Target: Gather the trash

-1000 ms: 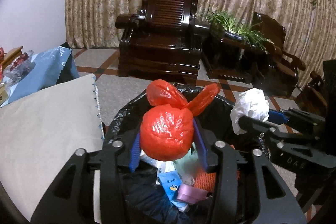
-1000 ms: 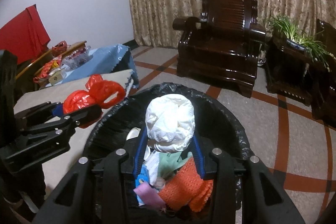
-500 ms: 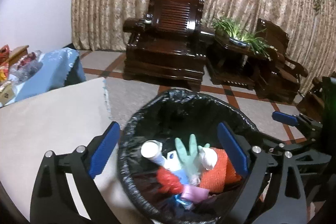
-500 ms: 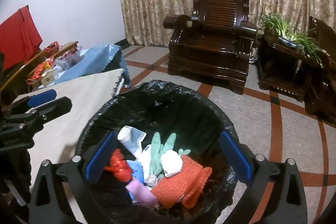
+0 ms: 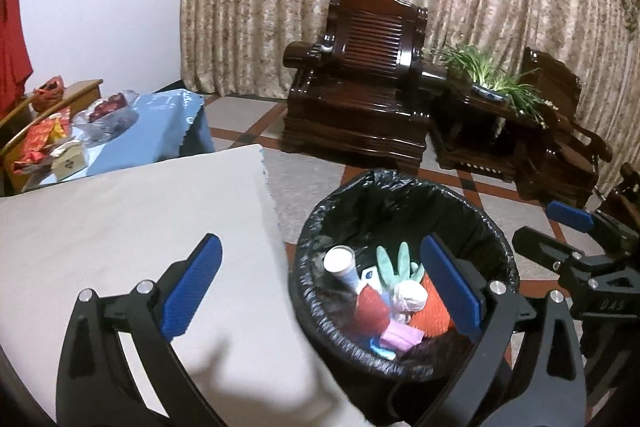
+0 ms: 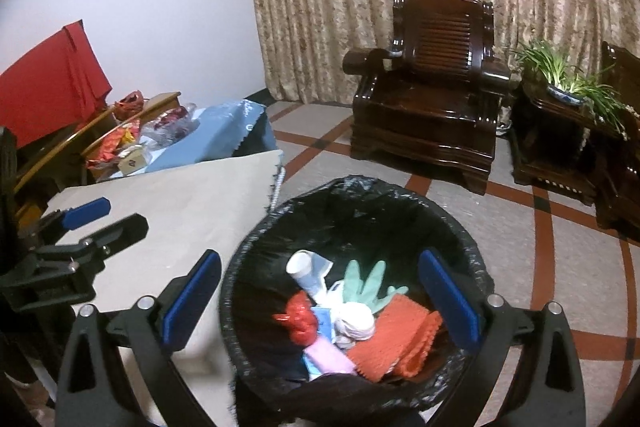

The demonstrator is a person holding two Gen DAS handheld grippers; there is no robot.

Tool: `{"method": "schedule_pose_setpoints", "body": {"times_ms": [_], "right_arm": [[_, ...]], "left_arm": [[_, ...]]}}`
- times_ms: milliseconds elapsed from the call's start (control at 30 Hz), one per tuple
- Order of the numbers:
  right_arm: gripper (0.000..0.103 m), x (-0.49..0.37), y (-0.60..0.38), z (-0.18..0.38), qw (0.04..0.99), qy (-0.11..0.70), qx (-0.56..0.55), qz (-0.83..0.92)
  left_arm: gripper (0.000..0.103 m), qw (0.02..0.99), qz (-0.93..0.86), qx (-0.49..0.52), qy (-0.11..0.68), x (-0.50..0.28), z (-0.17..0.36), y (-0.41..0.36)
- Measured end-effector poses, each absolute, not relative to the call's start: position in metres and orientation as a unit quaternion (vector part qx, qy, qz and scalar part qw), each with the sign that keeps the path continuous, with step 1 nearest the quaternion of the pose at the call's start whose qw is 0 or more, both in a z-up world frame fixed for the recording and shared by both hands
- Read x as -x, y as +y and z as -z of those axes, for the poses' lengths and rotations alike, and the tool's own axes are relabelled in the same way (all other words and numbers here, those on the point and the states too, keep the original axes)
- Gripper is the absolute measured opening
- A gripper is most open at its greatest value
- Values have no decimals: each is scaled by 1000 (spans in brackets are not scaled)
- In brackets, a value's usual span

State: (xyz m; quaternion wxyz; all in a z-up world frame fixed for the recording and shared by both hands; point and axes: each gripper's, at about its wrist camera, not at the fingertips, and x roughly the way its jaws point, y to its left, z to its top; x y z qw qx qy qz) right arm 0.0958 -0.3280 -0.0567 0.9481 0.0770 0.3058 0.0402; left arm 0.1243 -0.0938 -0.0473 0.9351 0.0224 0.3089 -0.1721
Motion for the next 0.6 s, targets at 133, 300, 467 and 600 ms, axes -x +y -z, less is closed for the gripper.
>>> {"method": "schedule_pose_setpoints", "body": {"times_ms": [133, 300, 467, 600], "right_arm": [[97, -87, -316, 48, 950, 301, -72, -44], [97, -78, -305, 40, 952, 295, -67, -50], [97, -66, -296, 32, 954, 288, -60, -54], [97, -60, -292, 27, 956, 281, -59, -56]], "left_arm": [[97, 937, 159, -23, 309, -110, 40, -85], [97, 939, 152, -24, 306, -94, 31, -73], [97, 944, 149, -21, 295, -82, 22, -64], [97, 947, 151, -22, 284, -72, 15, -62]]}}
